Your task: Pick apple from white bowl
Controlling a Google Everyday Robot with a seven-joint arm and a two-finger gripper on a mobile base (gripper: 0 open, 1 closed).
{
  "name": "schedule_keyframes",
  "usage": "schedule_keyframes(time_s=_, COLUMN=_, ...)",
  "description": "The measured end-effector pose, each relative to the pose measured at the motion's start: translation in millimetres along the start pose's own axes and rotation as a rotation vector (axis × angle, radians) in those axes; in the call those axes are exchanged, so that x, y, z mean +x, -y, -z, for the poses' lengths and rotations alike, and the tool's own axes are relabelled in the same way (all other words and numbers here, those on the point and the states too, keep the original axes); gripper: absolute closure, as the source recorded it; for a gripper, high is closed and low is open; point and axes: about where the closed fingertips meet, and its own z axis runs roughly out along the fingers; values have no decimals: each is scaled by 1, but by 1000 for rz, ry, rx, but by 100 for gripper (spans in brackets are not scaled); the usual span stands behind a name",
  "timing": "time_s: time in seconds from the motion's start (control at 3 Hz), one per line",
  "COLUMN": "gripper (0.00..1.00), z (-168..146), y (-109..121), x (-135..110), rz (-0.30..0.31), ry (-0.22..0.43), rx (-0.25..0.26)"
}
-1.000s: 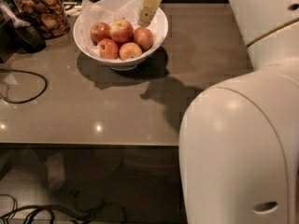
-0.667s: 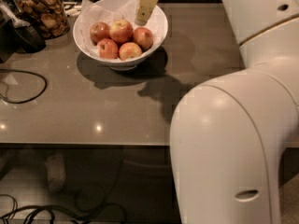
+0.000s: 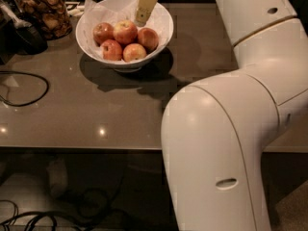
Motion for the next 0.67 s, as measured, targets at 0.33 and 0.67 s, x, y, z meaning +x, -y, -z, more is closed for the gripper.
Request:
schedule_keyframes(time_s=0.33, gripper=20, z=-9, y=3, x=-6, rz=7, ry=3, rx=-7)
schedule_keyframes(time_s=0.67, gripper=21, z=-21, y=8, x=-10, rz=11, ry=0, rx=-10)
